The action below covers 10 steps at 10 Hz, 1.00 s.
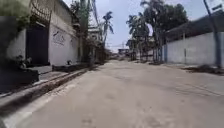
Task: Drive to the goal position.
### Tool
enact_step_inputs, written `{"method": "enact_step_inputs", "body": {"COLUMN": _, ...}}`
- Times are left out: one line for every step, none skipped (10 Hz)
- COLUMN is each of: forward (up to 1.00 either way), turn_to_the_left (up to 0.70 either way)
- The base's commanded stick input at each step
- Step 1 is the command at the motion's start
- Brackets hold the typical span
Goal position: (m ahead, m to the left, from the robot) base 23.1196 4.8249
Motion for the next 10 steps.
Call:
{"method": "enact_step_inputs", "body": {"forward": 1.00, "turn_to_the_left": 0.00}}
{"method": "enact_step_inputs", "body": {"forward": 1.00, "turn_to_the_left": 0.00}}
{"method": "enact_step_inputs", "body": {"forward": 1.00, "turn_to_the_left": 0.00}}
{"method": "enact_step_inputs", "body": {"forward": 1.00, "turn_to_the_left": 0.00}}
{"method": "enact_step_inputs", "body": {"forward": 1.00, "turn_to_the_left": 0.00}}
{"method": "enact_step_inputs", "body": {"forward": 1.00, "turn_to_the_left": 0.00}}
{"method": "enact_step_inputs", "body": {"forward": 1.00, "turn_to_the_left": 0.00}}
{"method": "enact_step_inputs", "body": {"forward": 1.00, "turn_to_the_left": 0.00}}
{"method": "enact_step_inputs", "body": {"forward": 1.00, "turn_to_the_left": 0.00}}
{"method": "enact_step_inputs", "body": {"forward": 1.00, "turn_to_the_left": 0.00}}
